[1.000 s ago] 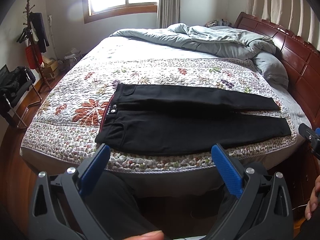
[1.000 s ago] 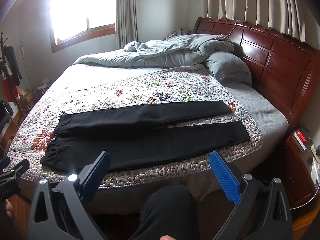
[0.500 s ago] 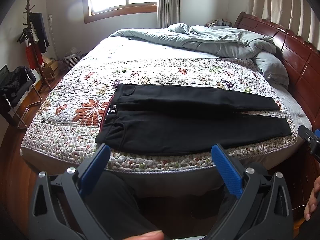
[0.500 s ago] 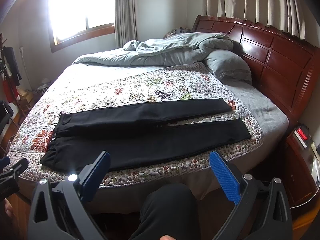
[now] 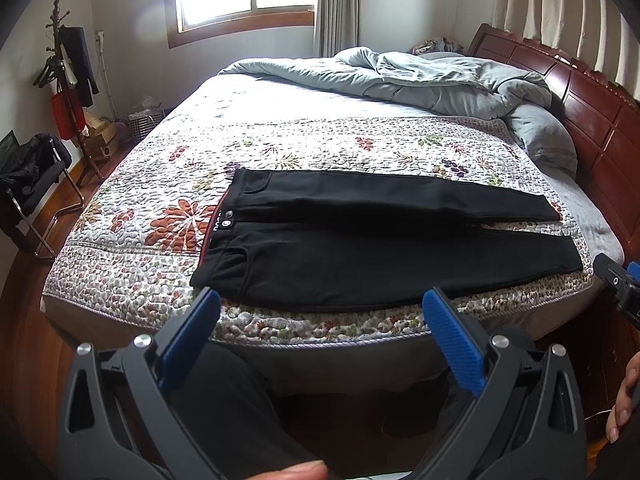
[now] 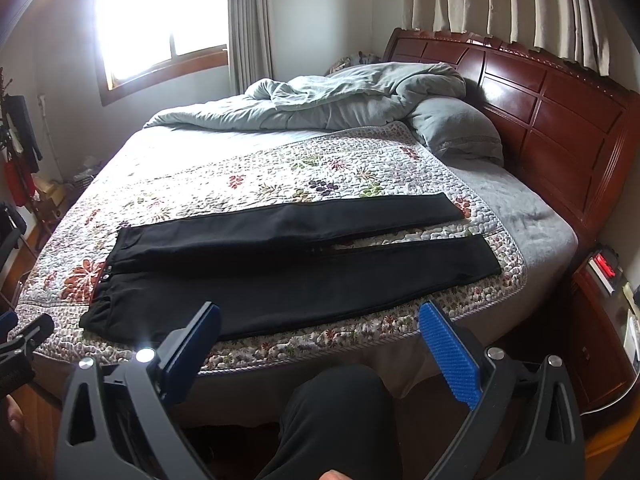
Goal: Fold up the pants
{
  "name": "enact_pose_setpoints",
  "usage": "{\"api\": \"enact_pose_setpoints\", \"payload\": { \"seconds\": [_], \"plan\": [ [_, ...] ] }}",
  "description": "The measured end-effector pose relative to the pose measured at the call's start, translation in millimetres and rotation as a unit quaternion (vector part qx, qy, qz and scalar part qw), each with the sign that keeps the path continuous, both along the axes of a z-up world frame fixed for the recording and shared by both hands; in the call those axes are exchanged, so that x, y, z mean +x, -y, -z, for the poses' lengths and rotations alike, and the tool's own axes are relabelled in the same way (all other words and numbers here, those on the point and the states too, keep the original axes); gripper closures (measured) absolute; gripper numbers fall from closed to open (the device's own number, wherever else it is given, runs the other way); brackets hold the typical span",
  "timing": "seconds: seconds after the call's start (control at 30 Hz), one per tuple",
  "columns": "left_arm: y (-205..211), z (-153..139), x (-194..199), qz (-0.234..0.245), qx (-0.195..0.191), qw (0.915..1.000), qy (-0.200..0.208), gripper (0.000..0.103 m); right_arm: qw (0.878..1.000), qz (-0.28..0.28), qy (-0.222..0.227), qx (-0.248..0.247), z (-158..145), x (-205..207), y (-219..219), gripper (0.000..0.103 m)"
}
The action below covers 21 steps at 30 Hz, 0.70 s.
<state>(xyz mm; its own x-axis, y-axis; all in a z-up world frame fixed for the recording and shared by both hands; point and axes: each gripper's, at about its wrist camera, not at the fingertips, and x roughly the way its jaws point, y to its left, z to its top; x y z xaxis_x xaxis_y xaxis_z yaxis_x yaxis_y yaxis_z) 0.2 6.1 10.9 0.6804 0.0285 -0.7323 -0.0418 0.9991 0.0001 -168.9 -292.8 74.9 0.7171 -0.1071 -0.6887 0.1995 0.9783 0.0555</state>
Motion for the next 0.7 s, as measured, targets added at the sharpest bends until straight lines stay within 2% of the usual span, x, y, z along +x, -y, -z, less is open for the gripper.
{"api": "enact_pose_setpoints", "payload": {
  "seconds": [0.7],
  "plan": [
    [-0.7,-2.0,1.3,0.001,0.0,1.0,0.0,0.002,1.0,0.002,-0.003,0.001,2.7,0.0,1.0,0.003]
  ]
}}
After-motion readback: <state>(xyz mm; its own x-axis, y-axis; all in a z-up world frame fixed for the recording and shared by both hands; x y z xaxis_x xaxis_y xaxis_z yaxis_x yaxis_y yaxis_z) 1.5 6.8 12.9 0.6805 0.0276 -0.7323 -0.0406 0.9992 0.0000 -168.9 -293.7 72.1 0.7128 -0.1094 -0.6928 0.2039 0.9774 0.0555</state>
